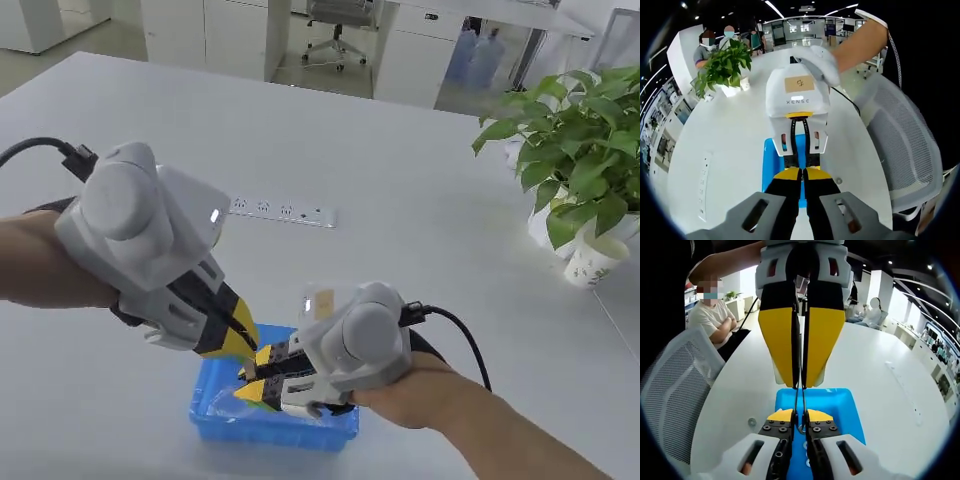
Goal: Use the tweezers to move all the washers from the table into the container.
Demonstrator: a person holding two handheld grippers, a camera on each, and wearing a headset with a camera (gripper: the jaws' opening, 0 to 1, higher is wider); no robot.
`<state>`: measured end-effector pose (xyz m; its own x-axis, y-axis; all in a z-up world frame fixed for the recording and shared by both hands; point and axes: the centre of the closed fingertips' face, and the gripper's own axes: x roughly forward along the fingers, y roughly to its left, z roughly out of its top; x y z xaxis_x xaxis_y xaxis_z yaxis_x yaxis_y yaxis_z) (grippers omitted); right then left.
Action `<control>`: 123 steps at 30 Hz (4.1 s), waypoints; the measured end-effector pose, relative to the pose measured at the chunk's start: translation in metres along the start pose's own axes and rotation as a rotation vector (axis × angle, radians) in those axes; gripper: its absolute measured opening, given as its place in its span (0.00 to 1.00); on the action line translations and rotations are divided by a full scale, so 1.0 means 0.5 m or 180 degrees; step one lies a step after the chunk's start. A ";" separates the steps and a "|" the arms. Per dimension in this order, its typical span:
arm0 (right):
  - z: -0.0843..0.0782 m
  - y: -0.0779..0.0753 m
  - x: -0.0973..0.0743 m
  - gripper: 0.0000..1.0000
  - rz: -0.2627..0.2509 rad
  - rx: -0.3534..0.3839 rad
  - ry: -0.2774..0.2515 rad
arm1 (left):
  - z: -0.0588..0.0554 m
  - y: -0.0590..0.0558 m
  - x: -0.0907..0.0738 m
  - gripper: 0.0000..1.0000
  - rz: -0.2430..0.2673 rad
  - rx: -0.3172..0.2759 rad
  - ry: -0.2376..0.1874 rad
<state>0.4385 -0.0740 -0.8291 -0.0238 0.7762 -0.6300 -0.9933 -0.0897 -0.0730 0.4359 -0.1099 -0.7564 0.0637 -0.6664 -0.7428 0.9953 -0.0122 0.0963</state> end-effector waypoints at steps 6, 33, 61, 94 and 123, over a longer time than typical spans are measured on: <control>-0.017 -0.001 0.012 0.09 0.0043 0.0047 0.0036 | -0.013 0.003 0.016 0.05 -0.0021 -0.0031 0.0007; -0.066 -0.004 0.042 0.10 0.0159 0.0085 0.0194 | -0.049 0.010 0.058 0.05 -0.0112 -0.0092 0.0089; -0.057 -0.008 0.031 0.11 0.0091 0.0039 0.0175 | -0.043 0.010 0.054 0.06 -0.0114 -0.0054 0.0097; 0.015 0.011 -0.016 0.10 -0.0094 -0.0067 0.0010 | 0.017 -0.017 -0.009 0.06 -0.0050 0.0071 0.0069; 0.027 0.100 -0.013 0.11 -0.0018 -0.0039 -0.0029 | 0.018 -0.100 -0.014 0.06 -0.0174 0.0057 0.0147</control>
<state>0.3876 -0.0752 -0.8182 -0.0192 0.7823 -0.6226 -0.9920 -0.0928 -0.0860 0.3852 -0.1111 -0.7499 0.0131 -0.6292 -0.7771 0.9959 -0.0612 0.0664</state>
